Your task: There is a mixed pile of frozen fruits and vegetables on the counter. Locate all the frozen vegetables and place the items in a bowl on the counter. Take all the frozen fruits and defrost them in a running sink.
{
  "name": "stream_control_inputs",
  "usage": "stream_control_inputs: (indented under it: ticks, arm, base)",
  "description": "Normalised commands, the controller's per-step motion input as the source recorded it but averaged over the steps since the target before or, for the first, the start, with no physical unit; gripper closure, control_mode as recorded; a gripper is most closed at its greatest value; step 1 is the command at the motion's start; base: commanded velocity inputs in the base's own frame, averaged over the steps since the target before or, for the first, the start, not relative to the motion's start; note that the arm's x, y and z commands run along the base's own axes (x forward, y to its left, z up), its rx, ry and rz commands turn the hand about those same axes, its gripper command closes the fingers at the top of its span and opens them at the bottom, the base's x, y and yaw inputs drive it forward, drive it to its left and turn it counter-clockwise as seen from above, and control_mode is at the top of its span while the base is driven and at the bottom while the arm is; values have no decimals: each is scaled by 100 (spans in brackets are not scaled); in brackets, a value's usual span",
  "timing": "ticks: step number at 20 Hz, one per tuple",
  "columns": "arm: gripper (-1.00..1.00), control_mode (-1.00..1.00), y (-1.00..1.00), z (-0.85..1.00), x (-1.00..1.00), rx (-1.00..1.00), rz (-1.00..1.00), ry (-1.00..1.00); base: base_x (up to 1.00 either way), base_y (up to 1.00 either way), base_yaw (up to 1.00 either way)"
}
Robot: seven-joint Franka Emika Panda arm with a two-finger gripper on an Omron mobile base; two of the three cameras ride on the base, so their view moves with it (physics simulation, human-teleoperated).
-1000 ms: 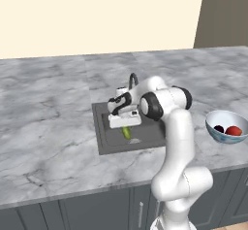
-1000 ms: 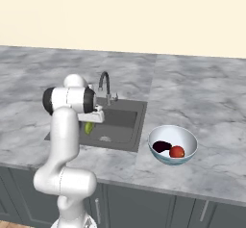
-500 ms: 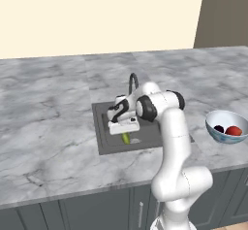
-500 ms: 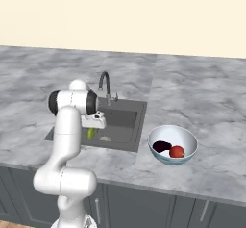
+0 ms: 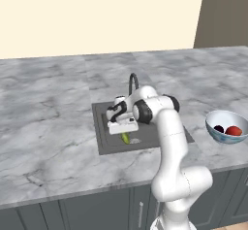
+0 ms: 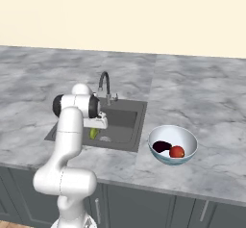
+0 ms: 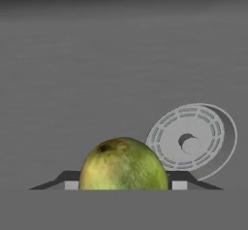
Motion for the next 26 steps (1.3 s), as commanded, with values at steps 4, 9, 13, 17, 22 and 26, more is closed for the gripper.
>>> stream_control_inputs:
  ticks: [4, 9, 13, 17, 22, 26]
  arm:
    - [-100, -100, 0, -3, -1, 0, -1, 2]
    - [-100, -100, 0, 0, -3, 0, -11, -3]
    - [-100, -100, 0, 0, -6, 0, -10, -6]
    - [-100, -100, 5, 23, -8, -3, -6, -5]
    - [-100, -100, 24, 36, -20, -4, -3, -10]
    - [-100, -100, 1, 67, -33, 0, -5, -7]
  base:
    - [0, 0, 0]
    - [0, 0, 0]
    - [0, 0, 0]
    - [0, 0, 0]
    - [0, 0, 0]
    - [0, 0, 0]
